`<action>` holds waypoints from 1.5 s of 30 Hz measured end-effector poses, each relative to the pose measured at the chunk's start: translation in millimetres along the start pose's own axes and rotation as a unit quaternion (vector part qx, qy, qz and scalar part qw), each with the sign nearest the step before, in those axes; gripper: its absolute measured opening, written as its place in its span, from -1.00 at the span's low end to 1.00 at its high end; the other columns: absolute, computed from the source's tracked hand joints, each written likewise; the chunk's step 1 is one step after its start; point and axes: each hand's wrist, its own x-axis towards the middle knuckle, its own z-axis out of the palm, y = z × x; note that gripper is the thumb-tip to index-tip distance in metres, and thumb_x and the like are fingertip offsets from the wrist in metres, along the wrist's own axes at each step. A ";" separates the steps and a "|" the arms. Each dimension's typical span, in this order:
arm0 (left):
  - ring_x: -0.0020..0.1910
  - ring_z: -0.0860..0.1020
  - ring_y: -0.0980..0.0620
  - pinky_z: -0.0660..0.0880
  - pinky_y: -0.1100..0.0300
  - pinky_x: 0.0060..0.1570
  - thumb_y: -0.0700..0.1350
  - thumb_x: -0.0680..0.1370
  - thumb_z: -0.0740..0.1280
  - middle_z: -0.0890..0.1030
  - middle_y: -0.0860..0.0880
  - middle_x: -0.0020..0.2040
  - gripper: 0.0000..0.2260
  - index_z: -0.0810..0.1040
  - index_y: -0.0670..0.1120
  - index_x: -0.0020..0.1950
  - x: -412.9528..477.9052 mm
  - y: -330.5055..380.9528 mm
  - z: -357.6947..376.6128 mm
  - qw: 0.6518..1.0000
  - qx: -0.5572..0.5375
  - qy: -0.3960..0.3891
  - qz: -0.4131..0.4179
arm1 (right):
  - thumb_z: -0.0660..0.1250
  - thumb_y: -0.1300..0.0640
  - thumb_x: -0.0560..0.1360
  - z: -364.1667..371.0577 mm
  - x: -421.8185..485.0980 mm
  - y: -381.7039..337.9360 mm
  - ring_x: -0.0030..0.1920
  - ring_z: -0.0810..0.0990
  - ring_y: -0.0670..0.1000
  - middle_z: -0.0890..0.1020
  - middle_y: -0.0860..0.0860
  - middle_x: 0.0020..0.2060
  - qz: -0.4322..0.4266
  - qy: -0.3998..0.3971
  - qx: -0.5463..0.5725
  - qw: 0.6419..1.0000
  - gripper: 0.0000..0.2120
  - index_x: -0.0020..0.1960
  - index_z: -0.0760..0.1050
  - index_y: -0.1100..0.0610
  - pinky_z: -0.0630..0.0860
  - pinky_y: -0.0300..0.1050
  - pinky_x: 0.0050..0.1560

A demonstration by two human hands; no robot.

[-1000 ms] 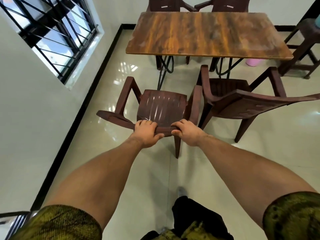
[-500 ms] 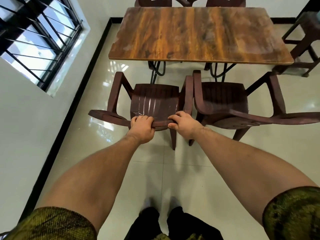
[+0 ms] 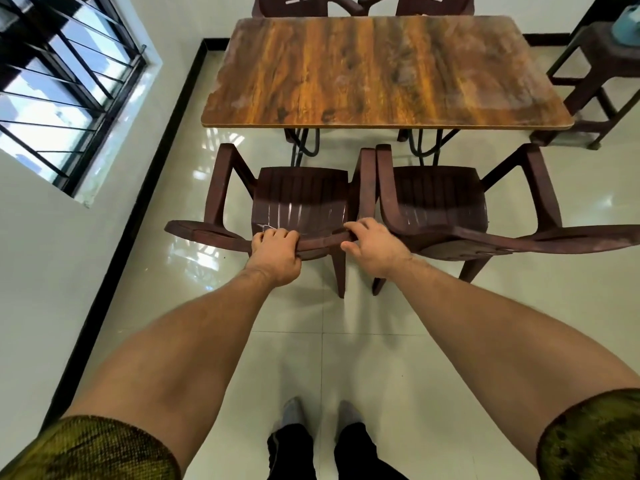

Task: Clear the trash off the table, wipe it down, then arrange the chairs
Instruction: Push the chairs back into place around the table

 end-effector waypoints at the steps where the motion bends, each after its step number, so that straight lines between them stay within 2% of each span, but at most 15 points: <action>1: 0.38 0.38 -0.13 0.19 -0.16 0.47 -0.03 0.58 0.23 0.49 -0.07 0.34 -0.61 0.38 -0.02 0.41 -0.2 4.8 0.2 1.000 0.013 0.003 -0.005 | 0.16 -0.16 0.63 -5.3 -6.9 12.5 0.44 0.34 0.14 0.34 0.07 0.46 -0.004 0.031 -0.037 0.999 -0.49 0.53 0.26 0.00 0.30 0.14 0.46; 3: 0.33 0.44 -0.15 0.26 -0.16 0.40 0.00 0.59 0.23 0.51 -0.08 0.30 -0.65 0.39 -0.03 0.37 1.0 24.8 1.5 0.999 0.031 0.015 -0.001 | 0.17 -0.17 0.62 -18.7 -22.9 49.4 0.47 0.31 0.14 0.35 0.09 0.47 0.017 0.095 -0.125 0.987 -0.47 0.51 0.27 0.04 0.17 0.16 0.52; 5: 0.24 0.51 -0.14 0.34 -0.11 0.30 0.06 0.63 0.21 0.57 -0.07 0.23 -0.71 0.44 -0.04 0.29 7.0 51.6 4.6 0.999 0.031 0.034 0.017 | 0.24 -0.14 0.59 -33.1 -37.4 97.4 0.52 0.24 0.14 0.32 0.11 0.50 0.075 0.126 -0.194 0.970 -0.41 0.52 0.23 0.09 0.04 0.19 0.55; 7: 0.16 0.56 -0.14 0.40 -0.08 0.19 0.14 0.65 0.20 0.60 -0.06 0.17 -0.71 0.46 -0.04 0.21 14.3 72.8 7.3 0.999 0.019 0.045 0.019 | 0.31 -0.02 0.53 -46.9 -51.5 139.5 0.44 0.35 0.19 0.40 0.15 0.43 0.125 0.121 -0.217 0.961 -0.42 0.47 0.25 0.14 0.20 0.19 0.50; 9: 0.08 0.59 -0.14 0.43 -0.06 0.11 0.19 0.65 0.18 0.62 -0.06 0.10 -0.69 0.47 -0.03 0.17 23.4 84.5 9.8 0.999 0.010 0.042 0.015 | 0.28 0.12 0.51 -58.1 -59.2 168.2 0.28 0.50 0.19 0.52 0.12 0.30 0.116 0.096 -0.233 0.961 -0.49 0.44 0.29 0.12 0.40 0.12 0.32; 12: 0.01 0.61 -0.15 0.48 -0.03 0.03 0.17 0.66 0.17 0.63 -0.08 0.04 -0.69 0.48 -0.05 0.13 34.5 97.6 10.0 0.999 0.015 0.035 0.005 | 0.19 0.23 0.54 -69.2 -51.2 185.9 0.10 0.57 0.17 0.61 0.07 0.16 0.086 0.073 -0.231 0.966 -0.56 0.40 0.36 0.02 0.45 0.07 0.14; 16: -0.07 0.59 -0.11 0.55 -0.06 0.03 0.16 0.66 0.18 0.60 -0.06 -0.03 -0.70 0.49 -0.05 0.11 41.8 105.0 10.2 0.999 0.020 0.034 -0.009 | 0.13 0.26 0.54 -70.8 -35.8 188.1 -0.08 0.58 0.20 0.63 0.10 -0.03 0.121 0.063 -0.202 0.970 -0.66 0.26 0.40 -0.01 0.47 0.03 -0.06; 18: -0.16 0.52 -0.07 0.52 -0.02 -0.06 0.13 0.67 0.18 0.56 -0.02 -0.09 -0.73 0.49 -0.05 0.09 43.3 105.8 9.7 0.998 0.035 0.043 -0.006 | 0.11 0.26 0.55 -71.1 -33.4 188.7 -0.14 0.57 0.20 0.62 0.10 -0.07 0.123 0.063 -0.201 0.970 -0.71 0.20 0.39 0.01 0.51 0.04 -0.11; 20: -0.21 0.44 -0.05 0.43 0.01 -0.13 0.01 0.68 0.21 0.52 -0.01 -0.13 -0.83 0.50 -0.05 0.12 44.1 109.3 7.6 0.997 0.055 0.049 -0.010 | 0.10 0.27 0.55 -73.0 -32.2 188.6 -0.15 0.58 0.20 0.62 0.10 -0.08 0.117 0.069 -0.202 0.970 -0.73 0.18 0.39 0.02 0.57 0.08 -0.09; 23: -0.21 0.43 -0.05 0.47 -0.01 -0.09 -0.13 0.66 0.22 0.61 -0.06 -0.06 -0.88 0.51 -0.05 0.16 41.9 115.2 5.4 0.997 0.062 0.047 -0.014 | 0.10 0.26 0.56 -70.3 -35.0 186.5 -0.15 0.58 0.19 0.63 0.10 -0.07 0.098 0.063 -0.217 0.969 -0.76 0.15 0.40 0.04 0.54 0.06 -0.06; 27: -0.17 0.48 -0.10 0.50 -0.05 -0.03 -0.10 0.65 0.25 0.63 -0.10 -0.01 -0.89 0.51 -0.05 0.14 39.2 113.6 4.5 0.998 0.049 0.044 -0.004 | 0.12 0.25 0.57 -60.6 -45.6 188.9 -0.14 0.59 0.17 0.63 0.06 -0.10 0.072 0.068 -0.229 0.968 -0.79 0.13 0.41 0.03 0.49 0.03 -0.09; 31: -0.17 0.43 -0.05 0.52 -0.08 0.03 -0.13 0.65 0.24 0.63 -0.11 0.01 -0.86 0.52 -0.06 0.18 35.0 114.8 5.6 0.998 0.041 0.041 0.000 | 0.14 0.26 0.57 -55.5 -53.8 189.1 -0.08 0.60 0.17 0.63 0.06 -0.05 0.065 0.076 -0.226 0.969 -0.77 0.15 0.42 0.03 0.44 0.03 -0.06; 37: -0.06 0.60 -0.16 0.53 -0.10 0.05 -0.22 0.63 0.21 0.64 -0.12 0.01 -0.83 0.54 -0.08 0.16 30.3 115.3 8.5 0.998 0.035 0.048 0.017 | 0.13 0.27 0.58 -53.6 -55.9 188.6 -0.04 0.59 0.18 0.63 0.08 -0.02 0.067 0.084 -0.227 0.968 -0.75 0.18 0.42 0.05 0.40 0.03 -0.07; 43: -0.17 0.51 -0.09 0.55 -0.09 0.06 -0.24 0.62 0.22 0.64 -0.10 -0.02 -0.82 0.54 -0.07 0.15 30.4 112.9 11.0 0.998 0.027 0.049 0.020 | 0.13 0.28 0.60 -53.4 -54.3 184.2 -0.05 0.58 0.18 0.62 0.08 -0.02 0.081 0.080 -0.222 0.968 -0.75 0.18 0.42 0.04 0.41 0.05 -0.03; 45: -0.11 0.57 -0.12 0.57 -0.10 0.08 -0.25 0.61 0.23 0.64 -0.10 -0.01 -0.82 0.54 -0.07 0.15 33.4 113.3 10.1 0.998 0.024 0.049 0.020 | 0.16 0.26 0.59 -54.6 -53.7 184.3 -0.03 0.58 0.17 0.62 0.07 0.01 0.086 0.069 -0.224 0.968 -0.75 0.20 0.42 0.02 0.43 0.07 0.02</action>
